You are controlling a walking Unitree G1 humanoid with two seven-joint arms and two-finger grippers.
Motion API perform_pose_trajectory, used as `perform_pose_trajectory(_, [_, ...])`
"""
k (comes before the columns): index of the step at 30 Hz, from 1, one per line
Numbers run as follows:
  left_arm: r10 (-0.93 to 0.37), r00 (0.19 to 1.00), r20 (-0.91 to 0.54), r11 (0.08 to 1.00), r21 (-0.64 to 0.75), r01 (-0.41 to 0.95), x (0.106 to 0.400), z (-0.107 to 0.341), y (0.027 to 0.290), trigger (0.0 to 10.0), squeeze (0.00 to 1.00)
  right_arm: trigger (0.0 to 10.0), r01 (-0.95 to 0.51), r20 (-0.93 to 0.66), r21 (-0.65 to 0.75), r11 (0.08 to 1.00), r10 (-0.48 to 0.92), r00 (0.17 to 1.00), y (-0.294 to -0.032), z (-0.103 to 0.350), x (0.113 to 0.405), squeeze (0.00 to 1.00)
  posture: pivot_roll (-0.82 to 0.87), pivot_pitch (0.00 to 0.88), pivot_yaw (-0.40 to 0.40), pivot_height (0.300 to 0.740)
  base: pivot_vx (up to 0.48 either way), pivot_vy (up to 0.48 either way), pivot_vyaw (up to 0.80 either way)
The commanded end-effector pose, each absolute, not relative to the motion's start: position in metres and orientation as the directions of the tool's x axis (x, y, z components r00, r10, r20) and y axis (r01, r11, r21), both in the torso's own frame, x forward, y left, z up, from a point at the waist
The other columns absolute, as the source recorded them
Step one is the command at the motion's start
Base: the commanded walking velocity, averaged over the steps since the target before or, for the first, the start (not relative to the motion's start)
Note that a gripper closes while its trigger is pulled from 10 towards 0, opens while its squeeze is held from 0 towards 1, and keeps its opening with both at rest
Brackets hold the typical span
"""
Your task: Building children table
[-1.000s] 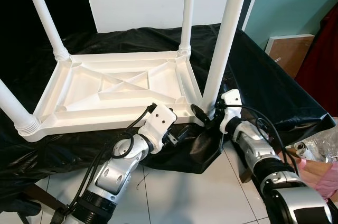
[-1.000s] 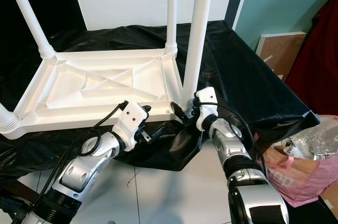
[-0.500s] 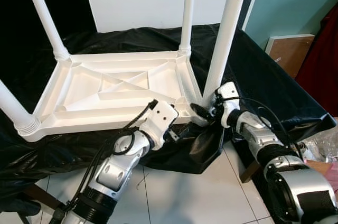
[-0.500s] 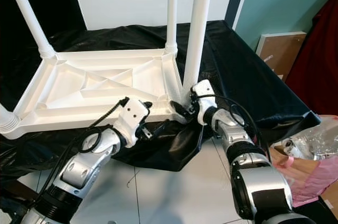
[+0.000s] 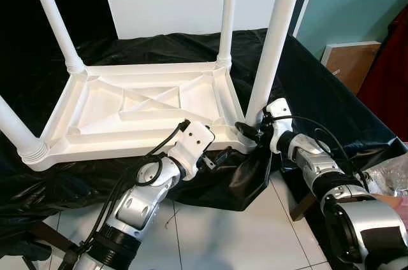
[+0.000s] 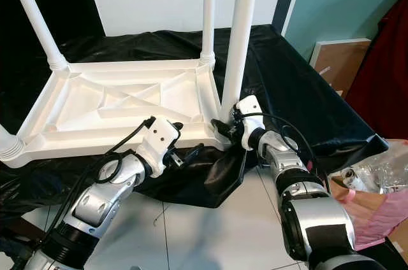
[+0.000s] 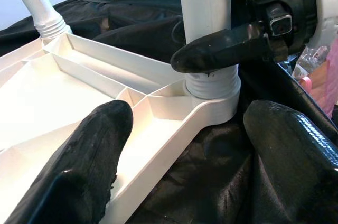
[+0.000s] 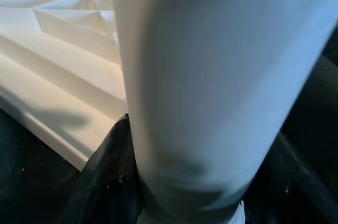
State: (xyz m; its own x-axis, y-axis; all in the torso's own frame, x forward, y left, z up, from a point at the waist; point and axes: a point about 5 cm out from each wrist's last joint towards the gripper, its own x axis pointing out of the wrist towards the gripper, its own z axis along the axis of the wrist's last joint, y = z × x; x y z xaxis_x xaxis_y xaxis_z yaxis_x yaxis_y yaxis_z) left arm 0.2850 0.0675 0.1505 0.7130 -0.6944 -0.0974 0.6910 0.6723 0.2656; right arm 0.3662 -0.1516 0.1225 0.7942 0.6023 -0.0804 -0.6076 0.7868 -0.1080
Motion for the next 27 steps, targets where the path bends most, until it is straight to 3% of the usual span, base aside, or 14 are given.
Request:
perform_pose_trajectory(1, [-0.738,0.664,-0.117,0.624,0.256,0.738,0.284,0.149,0.063,10.0,0.00,10.0,-0.562,-0.155,-0.059,0.825,0.549,0.822,-0.151,0.099,0.359,0.00,0.01,0.000,-0.027,0.740,0.000,0.000,0.00])
perform_pose_trajectory(9, [-0.740,0.662,-0.117,0.622,0.253,0.741,0.283,0.149,0.062,10.0,0.00,10.0,-0.446,-0.140,0.007,0.895,0.442,0.886,-0.139,0.092,0.358,0.00,0.02,0.000,-0.030,0.740,0.000,0.000,0.00])
perform_pose_trajectory(17, [-0.737,0.665,-0.119,0.625,0.254,0.738,0.282,0.148,0.063,10.0,0.00,10.0,-0.221,-0.125,0.091,0.971,0.231,0.965,-0.123,0.085,0.356,0.00,0.03,0.000,-0.041,0.740,0.000,0.000,0.00])
perform_pose_trajectory(19, [-0.736,0.667,-0.117,0.627,0.254,0.737,0.282,0.148,0.063,10.0,0.00,10.0,-0.108,-0.125,0.149,0.983,0.128,0.984,-0.115,0.083,0.355,0.00,0.03,0.000,-0.042,0.740,0.000,0.000,0.00])
perform_pose_trajectory(27, [-0.736,0.667,-0.117,0.626,0.256,0.736,0.282,0.148,0.063,10.0,0.00,10.0,-0.097,-0.087,0.216,0.972,0.118,0.989,-0.102,0.087,0.354,0.00,0.03,0.000,-0.047,0.740,0.000,0.000,0.00])
